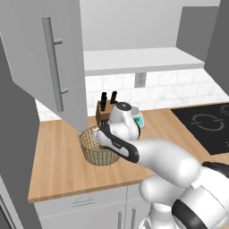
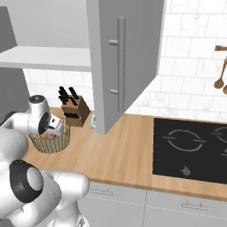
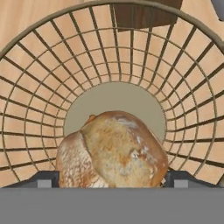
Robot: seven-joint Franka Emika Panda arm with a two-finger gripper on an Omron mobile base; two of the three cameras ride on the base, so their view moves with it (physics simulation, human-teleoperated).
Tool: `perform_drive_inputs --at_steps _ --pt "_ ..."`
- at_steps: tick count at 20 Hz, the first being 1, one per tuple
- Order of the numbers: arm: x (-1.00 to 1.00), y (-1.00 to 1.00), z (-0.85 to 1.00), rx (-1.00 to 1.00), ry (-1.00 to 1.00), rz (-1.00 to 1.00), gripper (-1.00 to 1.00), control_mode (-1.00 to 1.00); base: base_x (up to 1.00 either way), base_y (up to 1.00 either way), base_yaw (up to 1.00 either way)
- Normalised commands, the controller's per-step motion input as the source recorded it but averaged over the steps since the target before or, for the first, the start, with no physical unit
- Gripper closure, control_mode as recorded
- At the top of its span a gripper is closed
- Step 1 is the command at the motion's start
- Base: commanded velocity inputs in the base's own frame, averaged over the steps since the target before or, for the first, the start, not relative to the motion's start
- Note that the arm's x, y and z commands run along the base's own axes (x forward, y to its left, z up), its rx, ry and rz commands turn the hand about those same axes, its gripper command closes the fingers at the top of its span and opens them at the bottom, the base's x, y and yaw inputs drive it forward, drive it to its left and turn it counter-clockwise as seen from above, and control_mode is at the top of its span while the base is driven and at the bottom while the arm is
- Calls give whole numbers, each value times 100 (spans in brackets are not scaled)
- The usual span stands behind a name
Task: Open the cabinet, pick up the bread from the cabinet and place it in the basket. Then move the basket to the dining counter.
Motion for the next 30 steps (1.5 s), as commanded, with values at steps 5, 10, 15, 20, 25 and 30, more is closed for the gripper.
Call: perform_drive_inputs --at_steps 5,10,15,20,25,30 --pt "22 6 -28 0 7 0 100 -100 0 0 0" --pt "40 41 -31 0 5 -2 -100 -100 0 0 0" --pt "20 24 -13 0 0 -1 -100 -100 0 0 0" --pt "-9 2 0 0 0 -1 -100 -100 0 0 0" --pt "-34 -7 8 0 -3 -7 -100 -100 0 0 0" --pt "-55 -29 44 0 -9 -19 -100 -100 0 0 0"
